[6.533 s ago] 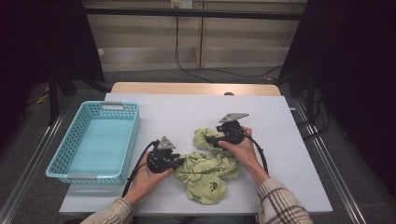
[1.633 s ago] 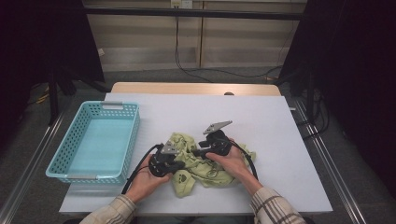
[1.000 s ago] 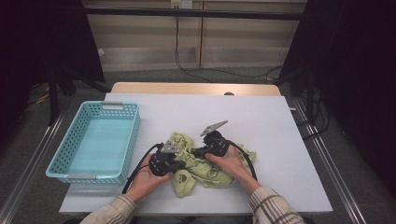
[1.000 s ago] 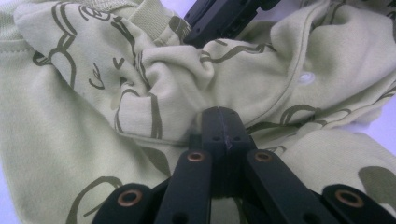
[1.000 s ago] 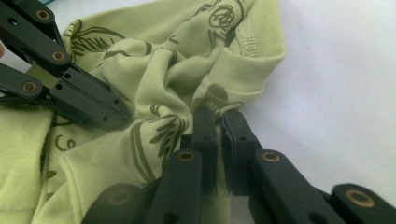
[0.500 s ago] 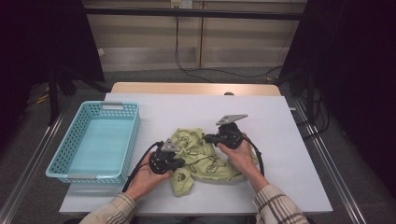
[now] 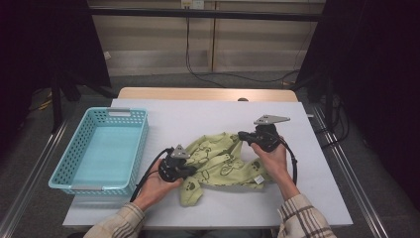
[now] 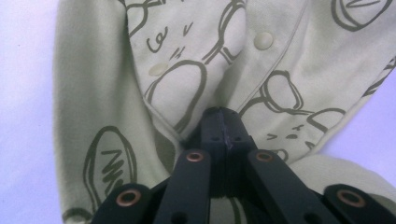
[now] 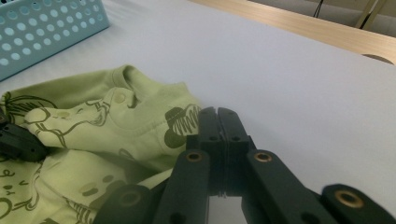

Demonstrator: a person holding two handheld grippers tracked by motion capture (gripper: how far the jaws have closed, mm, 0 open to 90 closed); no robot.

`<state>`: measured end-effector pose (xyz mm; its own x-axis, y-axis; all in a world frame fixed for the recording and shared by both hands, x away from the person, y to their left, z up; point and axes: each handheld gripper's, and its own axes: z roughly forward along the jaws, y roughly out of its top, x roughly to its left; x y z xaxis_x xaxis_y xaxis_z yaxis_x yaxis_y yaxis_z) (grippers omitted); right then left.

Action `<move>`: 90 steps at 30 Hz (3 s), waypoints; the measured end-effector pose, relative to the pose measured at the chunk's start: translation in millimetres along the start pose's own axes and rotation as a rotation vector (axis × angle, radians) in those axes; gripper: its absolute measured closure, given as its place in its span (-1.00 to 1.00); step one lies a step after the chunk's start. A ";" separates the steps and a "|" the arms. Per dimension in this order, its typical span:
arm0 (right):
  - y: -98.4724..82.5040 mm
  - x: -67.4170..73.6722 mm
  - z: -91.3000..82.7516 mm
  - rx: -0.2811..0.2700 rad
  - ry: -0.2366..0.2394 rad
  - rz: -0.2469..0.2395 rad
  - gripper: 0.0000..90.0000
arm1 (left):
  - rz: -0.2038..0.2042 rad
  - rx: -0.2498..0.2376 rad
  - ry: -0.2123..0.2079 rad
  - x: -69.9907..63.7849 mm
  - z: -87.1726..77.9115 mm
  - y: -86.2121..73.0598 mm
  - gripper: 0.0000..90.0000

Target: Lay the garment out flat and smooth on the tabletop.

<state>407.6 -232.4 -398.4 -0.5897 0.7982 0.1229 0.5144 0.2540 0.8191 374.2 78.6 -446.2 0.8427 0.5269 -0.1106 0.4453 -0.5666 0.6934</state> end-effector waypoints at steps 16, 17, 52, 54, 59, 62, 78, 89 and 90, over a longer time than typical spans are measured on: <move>-12.9 -3.0 13.2 0.038 0.018 0.010 0.44 | -0.148 -0.186 0.105 30.4 -29.3 15.3 0.34; -12.9 -3.3 13.5 0.030 0.013 0.001 0.37 | -0.145 -0.172 0.129 36.3 -31.0 15.2 0.34; -6.8 -1.1 2.8 -0.011 0.013 0.015 0.91 | -0.154 -0.157 0.201 46.5 -38.3 17.9 0.98; -2.0 -2.2 -3.6 -0.039 0.010 0.012 0.91 | -0.174 -0.202 0.196 46.9 -44.2 21.6 0.98; 8.0 -4.4 -18.1 -0.094 -0.004 0.001 0.91 | -0.153 -0.232 0.197 43.9 -52.4 30.1 0.98; 13.6 -7.0 -26.0 -0.123 -0.013 -0.004 0.91 | -0.147 -0.251 0.194 44.5 -56.3 35.5 0.98; 62.3 -1.0 -69.7 -0.267 -0.038 -0.084 0.91 | -0.217 -0.430 0.178 41.8 -68.0 62.0 0.98; 45.7 -38.6 -19.5 -0.202 -0.078 0.008 0.88 | -0.255 -0.380 0.193 60.0 -24.8 62.9 0.96; 45.1 -40.4 -15.9 -0.197 -0.078 0.014 0.87 | -0.264 -0.374 0.199 64.7 -21.1 62.2 0.94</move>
<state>444.7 -261.8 -357.5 -0.5297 0.8426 0.0972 0.3859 0.1373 0.9123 450.0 90.8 -395.2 0.6255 0.7532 -0.2035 0.4652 -0.1507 0.8723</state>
